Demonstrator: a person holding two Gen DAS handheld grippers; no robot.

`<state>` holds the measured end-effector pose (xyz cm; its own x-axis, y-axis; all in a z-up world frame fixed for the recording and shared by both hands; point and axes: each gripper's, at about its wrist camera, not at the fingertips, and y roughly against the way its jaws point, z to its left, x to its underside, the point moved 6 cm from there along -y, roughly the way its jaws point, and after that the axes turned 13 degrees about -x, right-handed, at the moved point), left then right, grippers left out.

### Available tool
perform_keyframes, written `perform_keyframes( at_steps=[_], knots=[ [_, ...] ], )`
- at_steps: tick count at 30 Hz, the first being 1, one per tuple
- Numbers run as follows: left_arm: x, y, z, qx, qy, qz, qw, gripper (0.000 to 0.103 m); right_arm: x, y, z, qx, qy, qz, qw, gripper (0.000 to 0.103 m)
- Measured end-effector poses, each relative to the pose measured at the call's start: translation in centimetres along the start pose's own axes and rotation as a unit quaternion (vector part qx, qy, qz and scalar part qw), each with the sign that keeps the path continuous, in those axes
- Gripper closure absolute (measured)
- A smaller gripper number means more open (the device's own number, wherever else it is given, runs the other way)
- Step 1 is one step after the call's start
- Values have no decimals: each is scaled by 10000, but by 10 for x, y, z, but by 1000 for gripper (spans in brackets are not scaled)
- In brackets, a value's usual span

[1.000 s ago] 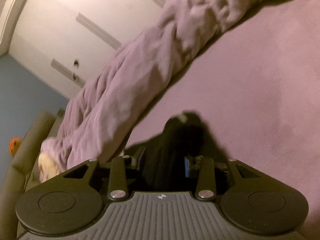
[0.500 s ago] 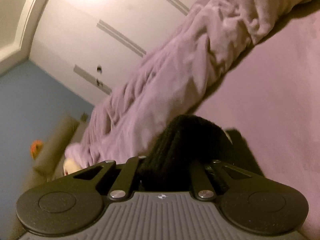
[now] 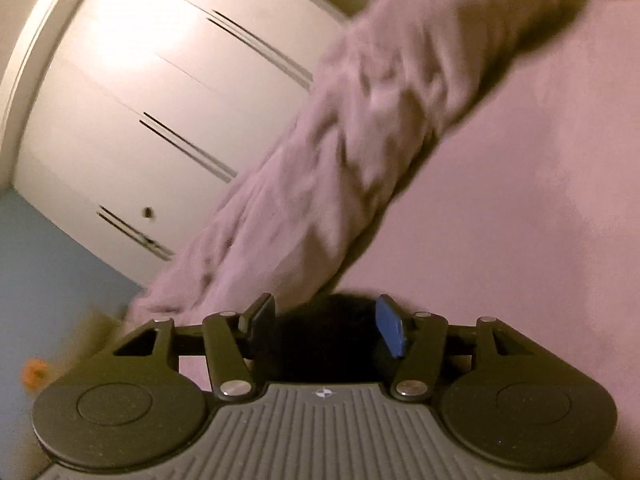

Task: Fold small clothes

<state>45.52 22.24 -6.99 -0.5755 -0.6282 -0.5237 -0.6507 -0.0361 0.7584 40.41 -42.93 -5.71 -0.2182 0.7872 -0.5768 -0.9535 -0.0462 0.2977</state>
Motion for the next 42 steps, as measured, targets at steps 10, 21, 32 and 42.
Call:
perform_keyframes(
  at_steps=[10,21,32,42],
  knots=[
    [82,39,42,-211,-1329,215,9907,19,95,69,6,255,2641,1548,9516,47],
    [84,40,-30,-303,-2168,-356,9751,17,130,62,47,172,3329,1282,9340,68],
    [72,-23,-70,-1307,-2521,-818,9553,6,163,-44,71,605,4213,1880,8851,72],
    [53,-61,-56,-1168,-2007,-776,9696,0,131,-66,30,1016,3965,1413,9014,71]
  ],
)
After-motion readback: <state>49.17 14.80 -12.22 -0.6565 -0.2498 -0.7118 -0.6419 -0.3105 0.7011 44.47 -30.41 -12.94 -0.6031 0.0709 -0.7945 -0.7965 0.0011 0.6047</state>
